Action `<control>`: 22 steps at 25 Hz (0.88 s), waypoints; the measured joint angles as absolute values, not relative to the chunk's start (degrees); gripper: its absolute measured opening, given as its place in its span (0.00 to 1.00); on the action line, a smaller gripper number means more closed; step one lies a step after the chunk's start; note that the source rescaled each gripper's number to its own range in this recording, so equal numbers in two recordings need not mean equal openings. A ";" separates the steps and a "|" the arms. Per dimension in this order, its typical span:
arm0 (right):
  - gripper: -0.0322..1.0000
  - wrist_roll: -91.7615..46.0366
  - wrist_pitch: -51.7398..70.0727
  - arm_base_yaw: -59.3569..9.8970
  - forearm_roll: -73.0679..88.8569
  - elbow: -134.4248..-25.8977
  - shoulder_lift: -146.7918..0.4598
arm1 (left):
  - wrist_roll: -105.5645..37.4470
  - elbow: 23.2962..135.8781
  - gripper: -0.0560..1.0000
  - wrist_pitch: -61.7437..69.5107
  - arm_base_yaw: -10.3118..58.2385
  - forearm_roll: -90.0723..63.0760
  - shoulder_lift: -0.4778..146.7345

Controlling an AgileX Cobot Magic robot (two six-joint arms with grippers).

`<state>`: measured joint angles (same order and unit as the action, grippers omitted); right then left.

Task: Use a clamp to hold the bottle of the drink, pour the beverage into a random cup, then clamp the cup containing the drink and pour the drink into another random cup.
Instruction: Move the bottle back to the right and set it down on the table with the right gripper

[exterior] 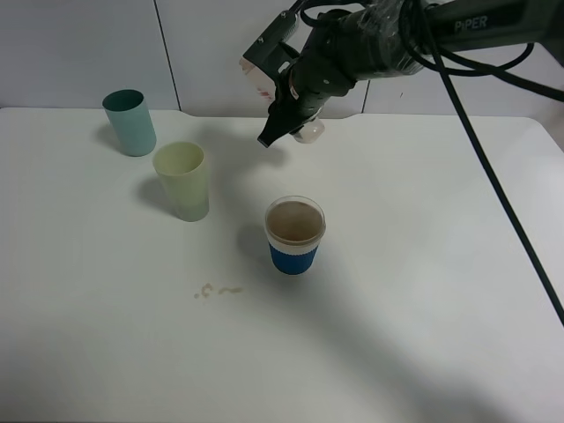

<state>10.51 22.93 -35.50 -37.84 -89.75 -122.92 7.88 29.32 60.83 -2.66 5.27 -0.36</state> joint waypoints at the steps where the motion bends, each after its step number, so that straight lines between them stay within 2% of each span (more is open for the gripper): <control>1: 0.03 8.91 21.44 -35.03 -36.28 -88.93 -122.91 | 7.88 29.32 0.76 60.83 -2.66 5.27 -0.36; 10: 0.03 -3.13 3.45 -29.61 -23.63 -75.97 -119.83 | 7.88 29.32 0.76 60.83 -2.66 5.27 -0.36; 22: 0.03 -10.70 -22.76 -23.30 -16.33 -61.37 -116.74 | 7.88 29.32 0.76 60.83 -2.66 5.27 -0.36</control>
<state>-10.70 -22.76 -23.30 -16.33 -61.37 -116.74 7.88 29.32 60.83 -2.66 5.27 -0.36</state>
